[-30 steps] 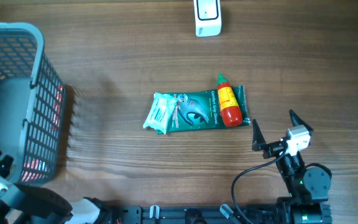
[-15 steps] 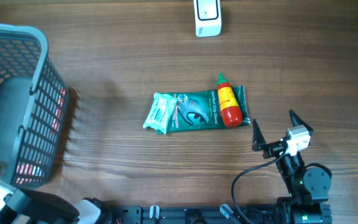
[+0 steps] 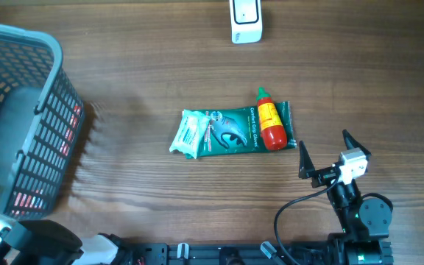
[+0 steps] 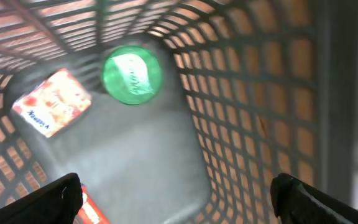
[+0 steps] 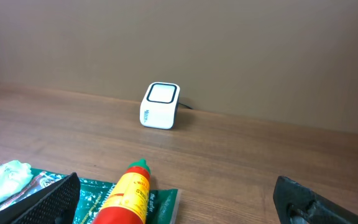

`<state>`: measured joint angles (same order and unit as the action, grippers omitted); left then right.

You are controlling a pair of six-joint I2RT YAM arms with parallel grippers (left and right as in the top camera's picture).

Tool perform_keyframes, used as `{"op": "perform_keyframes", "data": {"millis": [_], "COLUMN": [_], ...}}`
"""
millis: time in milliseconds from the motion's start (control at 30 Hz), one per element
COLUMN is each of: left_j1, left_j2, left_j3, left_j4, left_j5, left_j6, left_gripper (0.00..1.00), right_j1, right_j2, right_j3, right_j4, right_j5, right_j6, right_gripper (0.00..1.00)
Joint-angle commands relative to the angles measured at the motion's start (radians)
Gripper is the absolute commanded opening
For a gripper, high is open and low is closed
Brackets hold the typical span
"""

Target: Scan the item barcode

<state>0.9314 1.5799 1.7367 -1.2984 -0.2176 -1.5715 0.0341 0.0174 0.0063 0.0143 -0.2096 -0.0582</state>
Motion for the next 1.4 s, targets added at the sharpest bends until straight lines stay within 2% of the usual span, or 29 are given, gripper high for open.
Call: {"op": "perform_keyframes", "data": {"millis": [0, 100, 233, 367, 533, 667, 767, 967, 1367], "left_j1": [-0.054, -0.103, -0.106, -0.1, -0.083, -0.034, 0.009, 0.079, 0.088], "left_j2": [0.008, 0.042, 0.121, 0.237, 0.33, 0.33, 0.33, 0.33, 0.33], "left_j3": [0.03, 0.03, 0.03, 0.03, 0.029, 0.029, 0.027, -0.013, -0.268], "left_j4": [0.13, 0.264, 0.293, 0.206, 0.06, -0.026, -0.049, -0.032, 0.174], "left_j5": [0.0, -0.001, -0.004, -0.003, -0.004, -0.038, -0.038, -0.038, -0.057], "left_j6": [0.57, 1.005, 1.156, 1.353, 1.353, 1.206, 1.163, 1.118, 1.083], "left_gripper": [1.0, 1.0, 1.0, 1.0, 1.0, 1.0, 1.0, 1.0, 1.0], "right_j1": [0.004, 0.004, 0.004, 0.004, 0.004, 0.004, 0.004, 0.004, 0.004], "right_j2": [-0.008, -0.008, -0.008, -0.008, -0.008, -0.008, -0.008, -0.008, -0.008], "right_j3": [-0.001, -0.001, -0.001, -0.001, -0.001, -0.001, -0.001, -0.001, -0.001], "right_j4": [0.002, 0.002, 0.002, 0.002, 0.002, 0.002, 0.002, 0.002, 0.002], "right_j5": [-0.016, -0.016, -0.016, -0.016, -0.016, -0.016, -0.016, -0.016, -0.016], "right_j6": [-0.013, -0.013, -0.014, -0.013, -0.013, -0.013, -0.013, -0.014, -0.014], "right_gripper": [1.0, 1.0, 1.0, 1.0, 1.0, 1.0, 1.0, 1.0, 1.0]}}
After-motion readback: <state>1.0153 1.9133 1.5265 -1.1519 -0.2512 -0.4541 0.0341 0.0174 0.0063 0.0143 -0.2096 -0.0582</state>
